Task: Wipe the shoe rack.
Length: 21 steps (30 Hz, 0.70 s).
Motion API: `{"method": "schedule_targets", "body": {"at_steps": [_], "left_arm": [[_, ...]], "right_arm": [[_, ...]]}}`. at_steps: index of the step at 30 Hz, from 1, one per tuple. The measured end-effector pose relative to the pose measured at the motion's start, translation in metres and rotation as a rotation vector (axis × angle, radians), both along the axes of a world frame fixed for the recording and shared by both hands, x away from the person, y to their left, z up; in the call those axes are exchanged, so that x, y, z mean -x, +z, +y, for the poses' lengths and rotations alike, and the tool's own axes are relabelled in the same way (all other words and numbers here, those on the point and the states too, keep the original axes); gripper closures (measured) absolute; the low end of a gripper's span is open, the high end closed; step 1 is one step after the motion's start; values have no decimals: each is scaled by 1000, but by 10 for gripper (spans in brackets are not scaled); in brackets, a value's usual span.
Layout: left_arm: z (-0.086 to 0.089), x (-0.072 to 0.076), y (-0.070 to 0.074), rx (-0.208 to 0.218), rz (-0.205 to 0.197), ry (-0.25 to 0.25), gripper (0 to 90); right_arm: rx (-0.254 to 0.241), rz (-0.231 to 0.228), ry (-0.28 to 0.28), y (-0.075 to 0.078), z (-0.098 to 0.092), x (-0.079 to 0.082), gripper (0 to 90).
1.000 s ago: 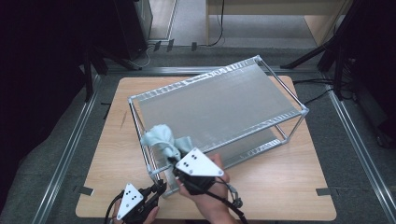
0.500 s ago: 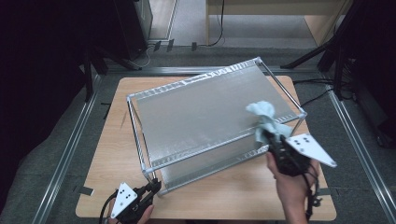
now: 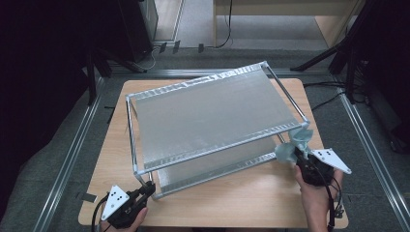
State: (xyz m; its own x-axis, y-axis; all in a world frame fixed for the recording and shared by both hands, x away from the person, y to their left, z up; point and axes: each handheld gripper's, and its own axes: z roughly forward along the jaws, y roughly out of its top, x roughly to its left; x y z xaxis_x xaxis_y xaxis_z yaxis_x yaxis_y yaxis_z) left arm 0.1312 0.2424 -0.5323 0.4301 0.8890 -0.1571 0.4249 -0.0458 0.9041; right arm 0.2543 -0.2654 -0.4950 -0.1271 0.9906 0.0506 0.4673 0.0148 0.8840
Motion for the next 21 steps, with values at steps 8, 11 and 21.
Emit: {"method": "schedule_targets", "body": {"at_steps": [8, 11, 21], "left_arm": [[3, -1, 0, -3, -2, 0, 792], [4, -1, 0, 2, -1, -6, 791], [3, -1, -1, 1, -1, -5, 791]], "right_arm": [[54, 233, 63, -41, 15, -15, 813], [73, 158, 106, -23, 26, -13, 812], [70, -149, 34, 39, 26, -2, 811]]}}
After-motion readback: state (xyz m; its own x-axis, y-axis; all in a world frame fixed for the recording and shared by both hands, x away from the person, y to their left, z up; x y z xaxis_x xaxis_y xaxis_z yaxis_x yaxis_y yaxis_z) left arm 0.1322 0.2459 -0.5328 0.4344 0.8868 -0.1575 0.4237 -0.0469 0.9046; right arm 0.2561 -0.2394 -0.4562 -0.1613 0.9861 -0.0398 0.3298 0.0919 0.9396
